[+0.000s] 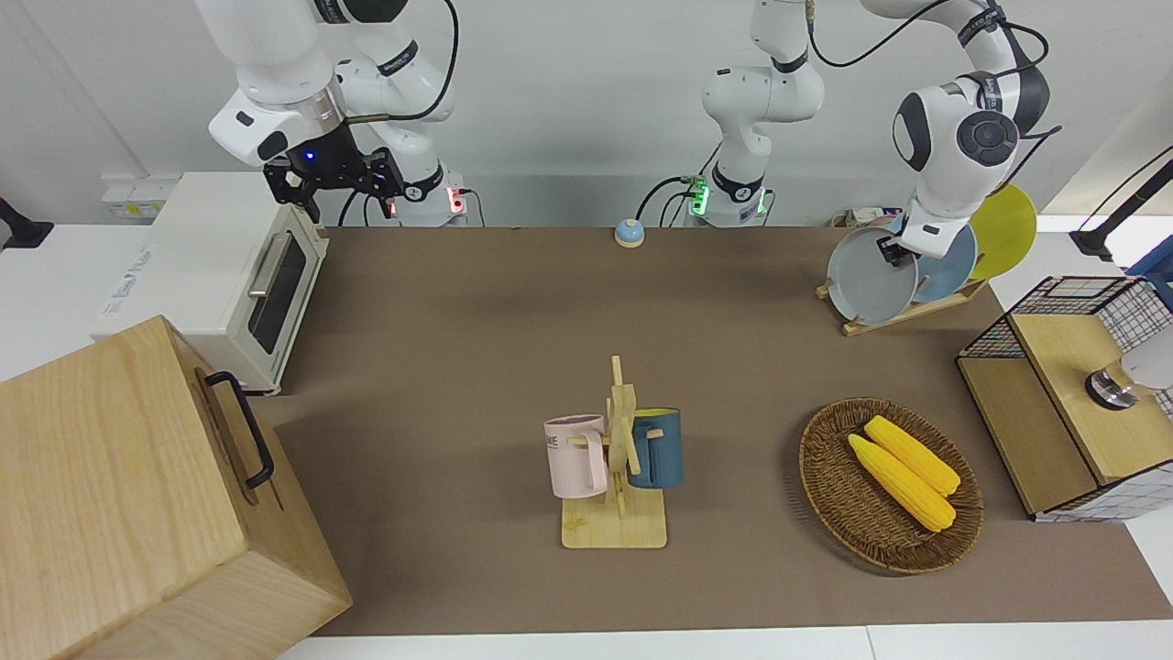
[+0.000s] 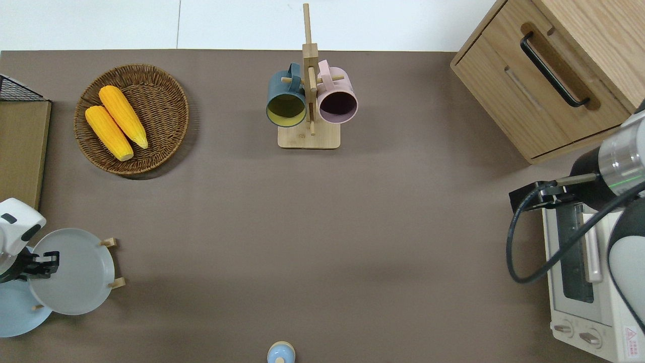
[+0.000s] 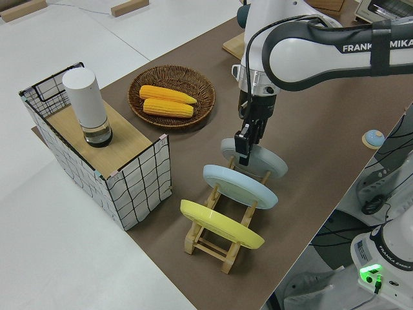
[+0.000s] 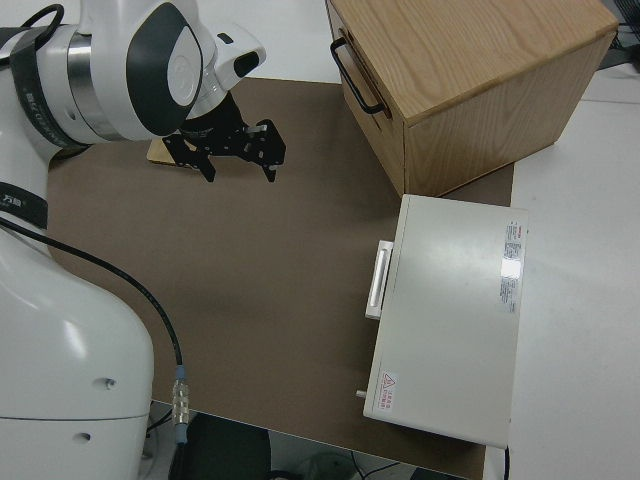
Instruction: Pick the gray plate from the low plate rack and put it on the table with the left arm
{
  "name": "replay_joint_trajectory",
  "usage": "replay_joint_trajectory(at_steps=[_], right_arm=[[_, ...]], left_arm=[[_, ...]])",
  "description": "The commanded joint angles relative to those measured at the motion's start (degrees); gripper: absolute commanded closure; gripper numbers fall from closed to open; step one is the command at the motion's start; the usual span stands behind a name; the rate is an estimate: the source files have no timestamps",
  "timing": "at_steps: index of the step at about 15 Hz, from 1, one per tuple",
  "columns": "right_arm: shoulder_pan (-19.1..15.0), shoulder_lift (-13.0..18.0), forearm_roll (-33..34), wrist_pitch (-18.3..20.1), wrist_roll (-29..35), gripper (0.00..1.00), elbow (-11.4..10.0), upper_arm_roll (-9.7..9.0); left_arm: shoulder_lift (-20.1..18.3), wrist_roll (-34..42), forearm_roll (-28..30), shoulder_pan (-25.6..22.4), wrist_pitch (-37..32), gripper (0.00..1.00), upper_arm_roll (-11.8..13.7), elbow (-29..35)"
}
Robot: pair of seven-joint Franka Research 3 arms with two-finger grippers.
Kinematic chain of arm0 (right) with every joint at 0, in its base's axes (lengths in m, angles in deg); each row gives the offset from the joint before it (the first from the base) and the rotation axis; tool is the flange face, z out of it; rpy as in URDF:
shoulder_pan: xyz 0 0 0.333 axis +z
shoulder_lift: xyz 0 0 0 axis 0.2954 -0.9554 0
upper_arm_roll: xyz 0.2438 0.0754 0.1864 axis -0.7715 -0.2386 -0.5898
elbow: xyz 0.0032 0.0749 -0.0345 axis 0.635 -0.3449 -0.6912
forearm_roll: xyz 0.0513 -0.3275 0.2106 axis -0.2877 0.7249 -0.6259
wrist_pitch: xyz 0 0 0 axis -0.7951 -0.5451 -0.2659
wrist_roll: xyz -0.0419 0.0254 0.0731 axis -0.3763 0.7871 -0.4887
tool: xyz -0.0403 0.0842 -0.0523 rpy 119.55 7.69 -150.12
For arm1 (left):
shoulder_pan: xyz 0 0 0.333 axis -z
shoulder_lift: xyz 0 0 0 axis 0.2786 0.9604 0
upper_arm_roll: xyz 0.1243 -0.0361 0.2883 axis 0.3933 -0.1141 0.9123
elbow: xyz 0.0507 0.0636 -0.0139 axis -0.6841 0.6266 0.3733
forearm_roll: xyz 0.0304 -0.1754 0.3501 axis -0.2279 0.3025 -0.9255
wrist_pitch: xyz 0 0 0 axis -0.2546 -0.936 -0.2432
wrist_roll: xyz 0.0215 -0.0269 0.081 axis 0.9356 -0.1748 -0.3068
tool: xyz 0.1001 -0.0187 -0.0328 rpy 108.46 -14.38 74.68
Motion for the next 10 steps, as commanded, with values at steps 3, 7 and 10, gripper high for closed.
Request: replay_joint_trajectory(at_steps=[3,7,10], right_arm=[[-1.32,0.12,0.28,0.62,0.68,0.017,0.41,-1.21],[-1.32,0.12,0.28,0.71,0.68,0.017,0.41,-1.21],[-1.32,0.12,0.37,0.62,0.68,0.017,0.41,-1.13]], left_arm=[[-0.75,0.84,-0.37,0.36,1.17,1.0,1.39,1.74],[-0.84,0.92,-0.37,0.45,1.09,1.0,1.39,1.48],[-1.19,3.02,0.85,0.8,-0.4,1.0,1.39,-0.01]])
